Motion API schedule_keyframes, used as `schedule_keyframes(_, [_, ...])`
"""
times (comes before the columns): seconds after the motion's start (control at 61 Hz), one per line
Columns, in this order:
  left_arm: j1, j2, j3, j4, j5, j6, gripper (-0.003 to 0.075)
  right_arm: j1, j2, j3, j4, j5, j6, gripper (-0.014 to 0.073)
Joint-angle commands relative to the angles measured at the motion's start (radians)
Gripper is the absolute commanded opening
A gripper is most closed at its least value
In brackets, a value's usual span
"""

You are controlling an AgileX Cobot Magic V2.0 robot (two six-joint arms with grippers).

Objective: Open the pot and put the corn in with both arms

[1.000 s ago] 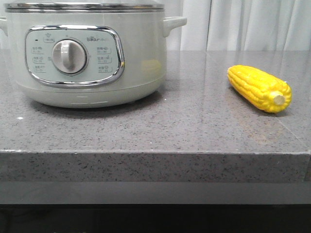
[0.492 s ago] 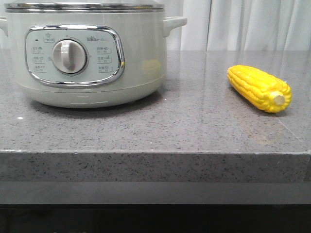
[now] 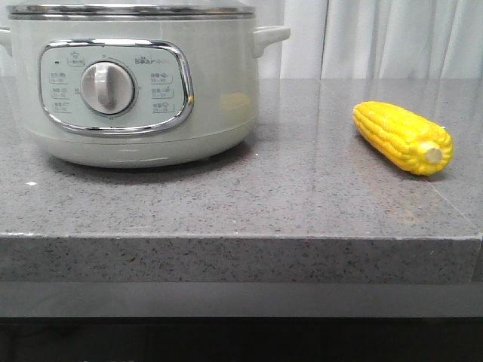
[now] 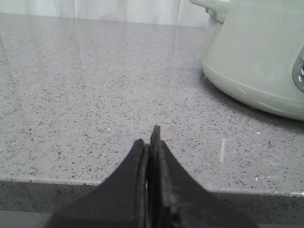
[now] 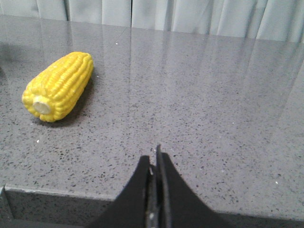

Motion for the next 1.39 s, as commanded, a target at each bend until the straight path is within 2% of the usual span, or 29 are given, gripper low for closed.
schedule_keyframes(0.0, [-0.001, -0.024, 0.001, -0.006, -0.083, -0.006, -0.0018, -0.005, -0.021, -0.002, -0.006, -0.077, -0.001, -0.0067])
schedule_keyframes(0.115, [-0.001, -0.024, 0.001, -0.006, -0.087, -0.006, -0.0018, -0.005, -0.021, -0.002, -0.006, -0.081, -0.001, -0.0067])
schedule_keyframes(0.246, [-0.001, -0.024, -0.005, -0.006, -0.16, -0.006, -0.0018, -0.005, -0.021, -0.005, -0.006, -0.114, -0.001, -0.0067])
schedule_keyframes(0.377, [-0.001, -0.015, -0.068, -0.006, -0.147, -0.006, -0.0019, -0.005, -0.021, -0.061, -0.006, -0.097, -0.001, -0.0067])
schedule_keyframes(0.459, [-0.001, 0.015, -0.157, -0.002, -0.093, -0.006, -0.0019, -0.006, -0.01, -0.136, -0.006, -0.042, -0.001, -0.0067])
schedule_keyframes(0.672, [-0.001, 0.24, -0.409, -0.002, 0.004, -0.006, -0.0019, -0.006, 0.156, -0.372, -0.006, 0.048, -0.001, -0.0059])
schedule_keyframes(0.836, [-0.001, 0.441, -0.531, -0.002, -0.002, -0.006, -0.0018, -0.006, 0.327, -0.495, -0.006, 0.034, -0.001, -0.0059])
schedule_keyframes(0.984, [-0.001, 0.514, -0.568, -0.002, -0.05, -0.006, 0.0, -0.006, 0.406, -0.531, -0.006, 0.035, -0.001, -0.0057])
schedule_keyframes(1.033, [-0.001, 0.521, -0.568, -0.002, -0.072, -0.006, 0.0045, -0.006, 0.41, -0.531, -0.006, 0.041, -0.001, -0.0052])
schedule_keyframes(1.098, [-0.001, 0.522, -0.568, -0.002, -0.073, -0.004, 0.0166, -0.006, 0.409, -0.531, -0.006, 0.048, -0.001, -0.0006])
schedule_keyframes(1.197, [-0.001, 0.523, -0.568, -0.002, -0.071, -0.004, 0.0456, -0.006, 0.409, -0.531, -0.006, 0.05, -0.001, 0.0162])
schedule_keyframes(1.213, [-0.001, 0.523, -0.568, -0.002, -0.071, -0.004, 0.0496, -0.006, 0.409, -0.531, -0.006, 0.05, -0.001, 0.0162])
schedule_keyframes(1.23, [-0.001, 0.523, -0.568, -0.002, -0.071, -0.004, 0.0549, -0.006, 0.409, -0.531, -0.006, 0.05, -0.001, 0.022])
schedule_keyframes(1.279, [-0.001, 0.523, -0.568, -0.002, -0.071, -0.004, 0.064, -0.006, 0.409, -0.531, -0.006, 0.05, -0.001, 0.0297])
schedule_keyframes(1.328, [-0.001, 0.523, -0.568, -0.002, -0.074, -0.004, 0.0687, -0.006, 0.409, -0.531, -0.006, 0.05, -0.001, 0.0377])
schedule_keyframes(1.377, [-0.001, 0.523, -0.568, -0.002, -0.077, -0.004, 0.0694, -0.006, 0.409, -0.531, -0.006, 0.05, -0.001, 0.0454])
